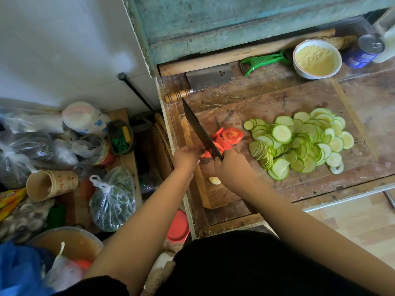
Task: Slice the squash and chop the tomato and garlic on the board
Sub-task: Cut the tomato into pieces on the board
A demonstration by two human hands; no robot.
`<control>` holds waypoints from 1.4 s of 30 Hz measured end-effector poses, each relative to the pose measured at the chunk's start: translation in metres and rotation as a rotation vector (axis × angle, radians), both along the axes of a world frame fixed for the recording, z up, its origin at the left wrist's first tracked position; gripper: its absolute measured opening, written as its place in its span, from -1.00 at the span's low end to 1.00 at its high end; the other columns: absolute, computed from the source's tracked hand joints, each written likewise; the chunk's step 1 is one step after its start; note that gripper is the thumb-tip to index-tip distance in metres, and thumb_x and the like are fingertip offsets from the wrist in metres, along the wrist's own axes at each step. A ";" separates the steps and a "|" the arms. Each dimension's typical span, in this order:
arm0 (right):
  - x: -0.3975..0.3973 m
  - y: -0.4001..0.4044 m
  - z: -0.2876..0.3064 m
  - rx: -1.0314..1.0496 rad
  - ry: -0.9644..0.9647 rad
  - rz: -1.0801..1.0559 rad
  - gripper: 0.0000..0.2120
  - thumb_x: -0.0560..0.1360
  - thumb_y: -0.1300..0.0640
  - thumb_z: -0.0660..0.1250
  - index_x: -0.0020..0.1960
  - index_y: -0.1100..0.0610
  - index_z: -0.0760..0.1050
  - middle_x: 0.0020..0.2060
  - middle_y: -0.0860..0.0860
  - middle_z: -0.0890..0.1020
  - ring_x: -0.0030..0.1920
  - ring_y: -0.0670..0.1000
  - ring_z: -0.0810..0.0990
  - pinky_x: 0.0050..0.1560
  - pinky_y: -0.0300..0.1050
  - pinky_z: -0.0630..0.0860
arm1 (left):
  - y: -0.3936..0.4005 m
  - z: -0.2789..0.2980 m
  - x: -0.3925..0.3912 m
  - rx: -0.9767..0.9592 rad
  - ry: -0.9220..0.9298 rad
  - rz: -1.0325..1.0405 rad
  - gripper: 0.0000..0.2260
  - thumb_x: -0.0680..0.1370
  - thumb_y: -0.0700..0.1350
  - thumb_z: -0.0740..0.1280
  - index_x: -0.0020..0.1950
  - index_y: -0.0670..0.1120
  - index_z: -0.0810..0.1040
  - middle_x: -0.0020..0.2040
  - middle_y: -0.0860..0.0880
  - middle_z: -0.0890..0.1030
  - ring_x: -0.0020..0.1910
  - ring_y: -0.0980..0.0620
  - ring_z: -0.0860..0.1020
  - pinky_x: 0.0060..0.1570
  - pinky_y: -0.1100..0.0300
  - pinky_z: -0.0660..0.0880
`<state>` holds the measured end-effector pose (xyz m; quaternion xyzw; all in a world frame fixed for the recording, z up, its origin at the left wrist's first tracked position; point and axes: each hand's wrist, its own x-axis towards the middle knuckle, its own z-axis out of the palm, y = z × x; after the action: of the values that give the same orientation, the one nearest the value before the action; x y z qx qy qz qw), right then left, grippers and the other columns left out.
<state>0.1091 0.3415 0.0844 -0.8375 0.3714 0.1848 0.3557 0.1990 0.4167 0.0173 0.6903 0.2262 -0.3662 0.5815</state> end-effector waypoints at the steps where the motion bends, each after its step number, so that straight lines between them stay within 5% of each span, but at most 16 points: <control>1: 0.004 0.001 0.000 0.015 -0.004 0.012 -0.77 0.59 0.11 0.11 0.05 0.25 0.44 0.00 0.22 0.57 -0.01 0.22 0.56 -0.16 -0.07 0.40 | 0.000 0.000 0.000 -0.006 0.013 0.021 -0.83 0.50 -0.33 0.36 -0.24 -0.12 0.51 -0.25 -0.03 0.58 -0.32 0.10 0.57 -0.23 0.30 0.51; 4: 0.016 -0.001 0.003 0.062 -0.021 0.008 -0.73 0.59 0.18 0.10 0.15 0.33 0.44 0.02 0.25 0.57 0.04 0.26 0.57 -0.03 0.04 0.49 | 0.003 -0.002 0.000 0.043 -0.013 -0.012 -0.86 0.48 -0.30 0.40 -0.22 -0.09 0.54 -0.16 -0.06 0.59 -0.15 0.06 0.56 -0.02 0.19 0.53; 9: 0.011 -0.005 -0.005 0.047 -0.004 -0.086 -0.73 0.58 0.09 0.11 0.10 0.26 0.45 -0.06 0.20 0.59 -0.14 0.19 0.61 -0.12 0.10 0.61 | 0.007 -0.013 -0.001 0.086 -0.169 -0.171 -0.92 0.47 -0.17 0.45 -0.06 -0.09 0.60 -0.17 0.04 0.60 -0.22 0.16 0.60 -0.16 0.24 0.57; 12: 0.010 -0.002 -0.009 0.038 -0.021 -0.071 -0.75 0.58 0.09 0.11 0.07 0.25 0.44 -0.04 0.20 0.59 -0.12 0.18 0.59 -0.17 0.05 0.56 | 0.006 -0.016 -0.001 0.126 -0.230 -0.218 -0.91 0.45 -0.10 0.46 -0.09 -0.03 0.60 -0.13 0.01 0.63 -0.06 0.02 0.61 0.07 -0.01 0.57; 15: 0.015 0.000 -0.008 0.032 -0.056 -0.029 -0.78 0.59 0.13 0.10 0.06 0.26 0.44 -0.01 0.21 0.58 -0.12 0.18 0.52 -0.19 -0.09 0.38 | 0.003 -0.018 0.002 0.143 -0.228 -0.203 -0.92 0.45 -0.06 0.46 -0.11 0.00 0.59 -0.12 0.02 0.63 -0.05 -0.01 0.61 0.08 -0.07 0.56; 25: 0.022 0.004 -0.013 0.099 -0.067 -0.066 -0.75 0.59 0.14 0.13 0.17 0.27 0.41 0.04 0.21 0.56 0.05 0.22 0.56 -0.10 -0.07 0.43 | -0.011 -0.024 0.011 0.182 -0.202 -0.161 -0.92 0.44 -0.08 0.44 -0.22 0.04 0.56 -0.13 -0.06 0.67 -0.10 -0.06 0.64 0.01 -0.06 0.59; 28: 0.023 -0.001 -0.015 0.094 -0.048 -0.089 -0.75 0.59 0.16 0.11 0.14 0.30 0.41 0.02 0.22 0.57 -0.04 0.19 0.57 -0.19 -0.10 0.46 | -0.014 -0.022 0.015 0.195 -0.189 -0.158 -0.94 0.45 -0.10 0.43 -0.19 -0.02 0.58 -0.13 -0.08 0.67 -0.11 -0.08 0.64 -0.07 -0.05 0.61; 31: 0.017 -0.003 -0.023 0.106 0.010 -0.118 -0.75 0.59 0.14 0.09 0.10 0.30 0.42 -0.02 0.23 0.57 -0.07 0.20 0.60 -0.10 0.07 0.59 | -0.016 -0.023 0.016 0.205 -0.169 -0.165 -0.92 0.46 -0.09 0.43 -0.13 -0.09 0.61 -0.13 -0.10 0.66 -0.15 -0.09 0.65 -0.16 -0.03 0.63; 38: 0.036 -0.001 -0.030 0.156 -0.053 -0.141 -0.71 0.60 0.16 0.11 0.24 0.29 0.38 0.09 0.23 0.56 0.09 0.23 0.55 -0.01 -0.03 0.46 | -0.016 -0.025 0.014 0.222 -0.185 -0.170 -0.92 0.47 -0.14 0.41 -0.08 -0.12 0.62 -0.13 -0.09 0.66 -0.15 -0.07 0.64 -0.12 0.00 0.63; 42: 0.047 -0.014 -0.027 0.114 -0.066 -0.168 -0.70 0.61 0.09 0.10 0.18 0.26 0.43 -0.02 0.22 0.61 -0.05 0.24 0.62 -0.07 0.09 0.60 | -0.014 -0.024 0.010 0.212 -0.166 -0.188 -0.97 0.47 -0.15 0.41 -0.18 -0.07 0.60 -0.17 -0.04 0.65 -0.15 0.00 0.61 -0.09 0.06 0.62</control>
<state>0.1565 0.3276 0.0575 -0.7876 0.4171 0.1475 0.4289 0.2092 0.4026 -0.0063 0.7940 0.1491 -0.3346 0.4852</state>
